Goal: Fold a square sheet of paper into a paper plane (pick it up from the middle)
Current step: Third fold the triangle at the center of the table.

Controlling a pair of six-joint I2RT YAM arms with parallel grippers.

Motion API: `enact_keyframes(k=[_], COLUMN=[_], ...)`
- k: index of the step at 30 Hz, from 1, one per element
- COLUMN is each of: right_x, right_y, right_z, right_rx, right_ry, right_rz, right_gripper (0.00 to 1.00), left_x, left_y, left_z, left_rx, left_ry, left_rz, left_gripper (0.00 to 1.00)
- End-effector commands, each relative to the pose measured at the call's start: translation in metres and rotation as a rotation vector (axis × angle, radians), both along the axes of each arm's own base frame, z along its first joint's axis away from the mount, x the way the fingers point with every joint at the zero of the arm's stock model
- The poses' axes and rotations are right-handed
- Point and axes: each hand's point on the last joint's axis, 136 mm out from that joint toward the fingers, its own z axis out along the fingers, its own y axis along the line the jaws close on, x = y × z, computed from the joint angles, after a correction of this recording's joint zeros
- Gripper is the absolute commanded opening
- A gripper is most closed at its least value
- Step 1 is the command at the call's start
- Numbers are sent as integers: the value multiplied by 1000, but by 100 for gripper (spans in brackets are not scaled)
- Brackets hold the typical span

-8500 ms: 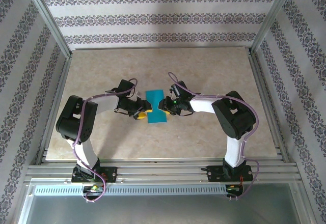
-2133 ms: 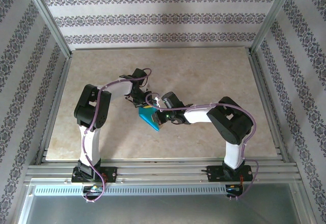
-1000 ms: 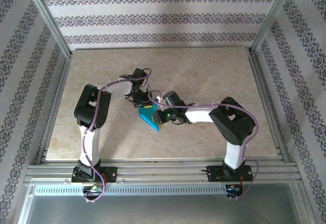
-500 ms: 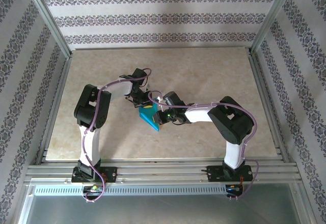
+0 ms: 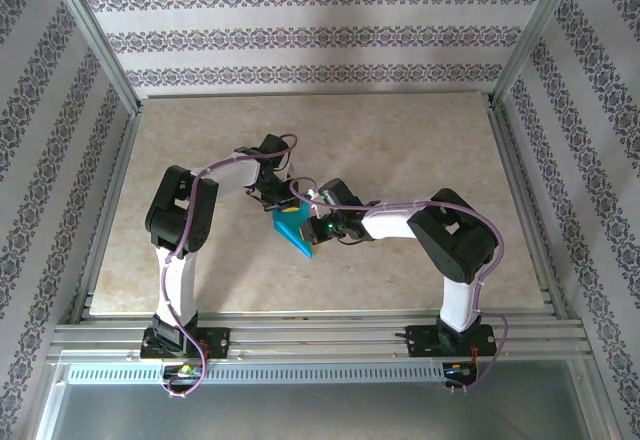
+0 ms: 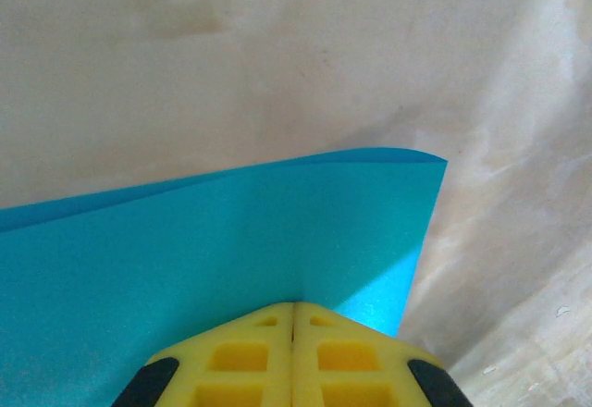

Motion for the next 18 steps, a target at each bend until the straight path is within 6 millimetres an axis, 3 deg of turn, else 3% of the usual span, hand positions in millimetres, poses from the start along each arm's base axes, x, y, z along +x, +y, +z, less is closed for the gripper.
enact_keyframes(k=[1,5,9,14,18], right_x=[5,4,3,2,2], right_y=[-10,-12,-14,-15,-14], right_z=[-13,-18,-22,-24,-25], right_rx=[-58,-72,-84,-87,-87], right_ry=[20,31,38,43,49], right_rz=[-34,-35,-39,-39,-38], right_gripper=[10,10,10,10,10], left_x=[-20,-15,-4,4,-3], left_y=[6,3,0,15,24], left_z=[-23,-13,14,41,52], left_rx=[72,56,2,-48,-108], left_ry=[75,54,4,-55,-84], left_rz=[-12,-17,9,116,200], left_gripper=[7,7,12,19,24])
